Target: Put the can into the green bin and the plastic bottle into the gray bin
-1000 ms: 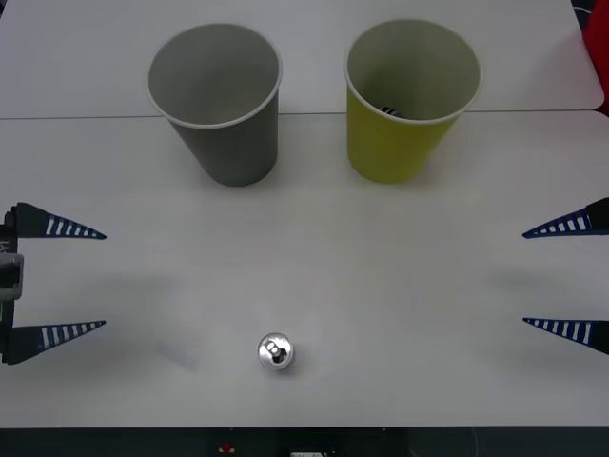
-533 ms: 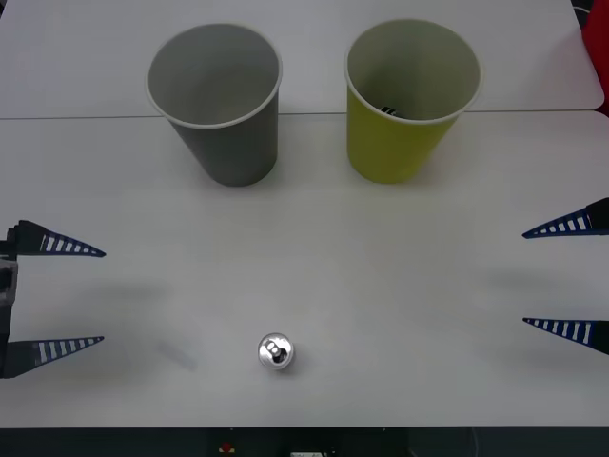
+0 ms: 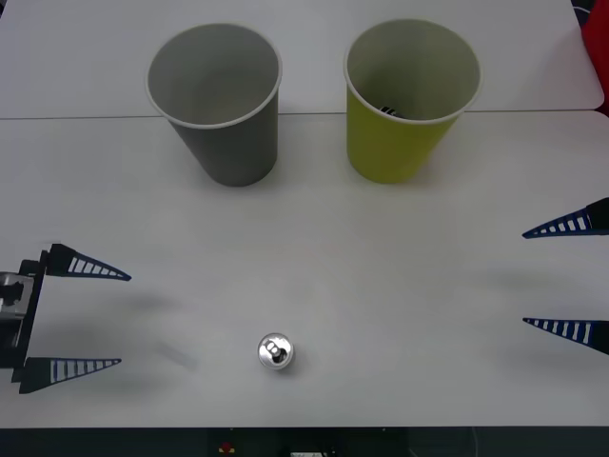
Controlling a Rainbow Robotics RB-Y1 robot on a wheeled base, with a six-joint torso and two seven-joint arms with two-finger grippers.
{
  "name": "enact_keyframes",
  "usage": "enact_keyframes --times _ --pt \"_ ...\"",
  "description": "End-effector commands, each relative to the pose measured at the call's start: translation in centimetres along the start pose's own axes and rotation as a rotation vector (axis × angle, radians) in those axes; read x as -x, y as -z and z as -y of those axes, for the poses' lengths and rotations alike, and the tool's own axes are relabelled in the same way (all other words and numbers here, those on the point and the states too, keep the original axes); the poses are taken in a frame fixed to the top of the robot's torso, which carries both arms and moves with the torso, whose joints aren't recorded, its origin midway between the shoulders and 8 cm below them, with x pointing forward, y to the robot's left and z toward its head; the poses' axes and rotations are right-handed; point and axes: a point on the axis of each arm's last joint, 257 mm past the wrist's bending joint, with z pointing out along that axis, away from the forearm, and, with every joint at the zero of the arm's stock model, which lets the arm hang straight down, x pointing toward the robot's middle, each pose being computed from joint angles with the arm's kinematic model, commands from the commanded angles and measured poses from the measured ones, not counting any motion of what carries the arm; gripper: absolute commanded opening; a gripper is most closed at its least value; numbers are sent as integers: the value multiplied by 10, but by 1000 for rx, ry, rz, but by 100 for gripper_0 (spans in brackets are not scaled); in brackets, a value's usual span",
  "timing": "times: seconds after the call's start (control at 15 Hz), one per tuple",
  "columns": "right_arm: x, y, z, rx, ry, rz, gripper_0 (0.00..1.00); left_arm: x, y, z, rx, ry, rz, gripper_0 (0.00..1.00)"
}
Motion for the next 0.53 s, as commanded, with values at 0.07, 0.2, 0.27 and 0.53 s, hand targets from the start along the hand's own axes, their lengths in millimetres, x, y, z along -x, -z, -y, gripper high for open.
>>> enact_keyframes --times 0.07,0.2,0.27,0.53 --pt "0 0 0 0 0 0 100 -5 -11 4 -17 -2 51 100" --pt "0 0 0 0 0 0 100 -10 -18 8 -23 -7 82 100" --pt "0 0 0 0 0 0 100 -12 -21 10 -29 -3 97 100" --pt "0 0 0 0 0 0 100 -17 -36 18 -52 22 171 100"
